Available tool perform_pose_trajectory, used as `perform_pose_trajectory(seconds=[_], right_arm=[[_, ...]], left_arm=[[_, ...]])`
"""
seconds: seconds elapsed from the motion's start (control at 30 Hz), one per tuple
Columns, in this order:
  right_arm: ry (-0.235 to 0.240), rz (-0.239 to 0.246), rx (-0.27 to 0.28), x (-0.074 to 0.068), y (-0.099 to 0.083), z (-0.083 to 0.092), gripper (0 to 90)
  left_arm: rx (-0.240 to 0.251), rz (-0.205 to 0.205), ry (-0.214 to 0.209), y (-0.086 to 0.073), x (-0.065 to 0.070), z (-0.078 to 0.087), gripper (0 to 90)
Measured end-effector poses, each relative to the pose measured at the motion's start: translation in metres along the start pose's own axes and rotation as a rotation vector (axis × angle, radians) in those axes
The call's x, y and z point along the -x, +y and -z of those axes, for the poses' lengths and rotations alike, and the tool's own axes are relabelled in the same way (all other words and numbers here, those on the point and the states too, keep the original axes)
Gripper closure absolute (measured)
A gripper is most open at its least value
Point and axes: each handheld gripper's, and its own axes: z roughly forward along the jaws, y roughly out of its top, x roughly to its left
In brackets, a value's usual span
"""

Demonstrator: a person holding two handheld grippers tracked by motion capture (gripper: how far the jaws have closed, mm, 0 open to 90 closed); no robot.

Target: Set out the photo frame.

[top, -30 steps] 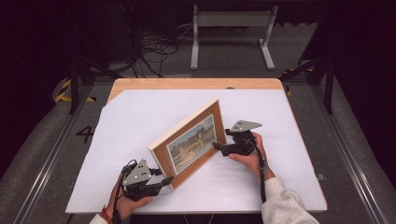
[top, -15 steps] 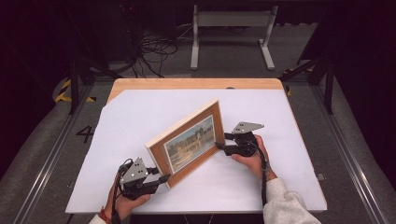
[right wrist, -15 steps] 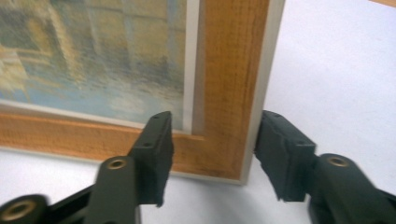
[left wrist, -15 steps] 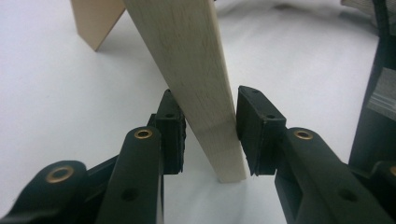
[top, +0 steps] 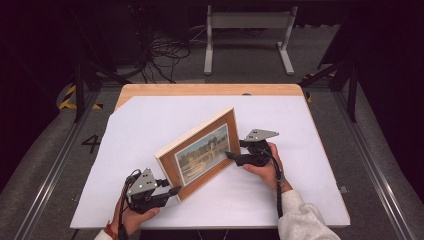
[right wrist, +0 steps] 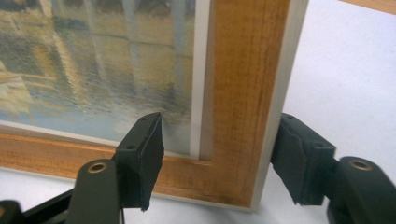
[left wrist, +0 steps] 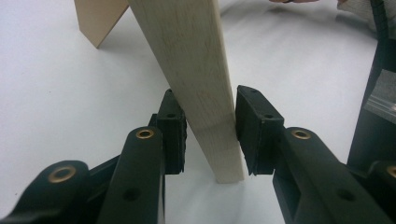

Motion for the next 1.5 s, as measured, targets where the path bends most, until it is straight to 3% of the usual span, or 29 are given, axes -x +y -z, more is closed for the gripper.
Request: perform_pose_trajectory(seconds=[0.07, 0.23, 0.47, 0.7, 0.83, 0.93, 1.1, 1.33, 1.5], right_arm=[[-0.009, 0.005, -0.009, 0.001, -0.001, 0.002, 46.9], [-0.003, 0.027, -0.016, 0.002, -0.003, 0.007, 52.5], [-0.015, 0.040, -0.031, -0.004, -0.008, 0.017, 52.6], [-0.033, 0.053, -0.036, -0.011, -0.016, 0.028, 52.3], [-0.029, 0.053, -0.038, -0.013, -0.022, 0.033, 49.2], [-0.040, 0.043, -0.030, -0.012, -0.020, 0.031, 43.1], [-0.035, -0.017, 0.014, -0.006, -0.015, 0.025, 31.3], [0.023, -0.014, 0.035, -0.009, -0.006, 0.016, 29.2], [0.023, 0.012, 0.020, -0.014, -0.005, 0.015, 33.5]], left_arm=[[-0.002, 0.009, 0.008, 0.000, -0.002, 0.001, 64.8], [-0.005, 0.015, -0.008, -0.001, -0.009, 0.003, 65.4], [-0.013, 0.022, -0.025, 0.000, -0.014, 0.002, 66.0], [-0.013, 0.023, -0.015, 0.003, -0.021, 0.000, 65.7], [-0.006, 0.020, -0.007, 0.003, -0.023, -0.001, 65.4], [-0.012, -0.002, 0.026, 0.003, -0.020, 0.001, 63.5], [0.010, 0.023, 0.044, -0.002, -0.023, 0.016, 51.2], [0.046, 0.011, 0.010, -0.003, -0.022, 0.019, 62.5], [0.051, 0.026, 0.027, -0.001, -0.022, 0.016, 66.0]])
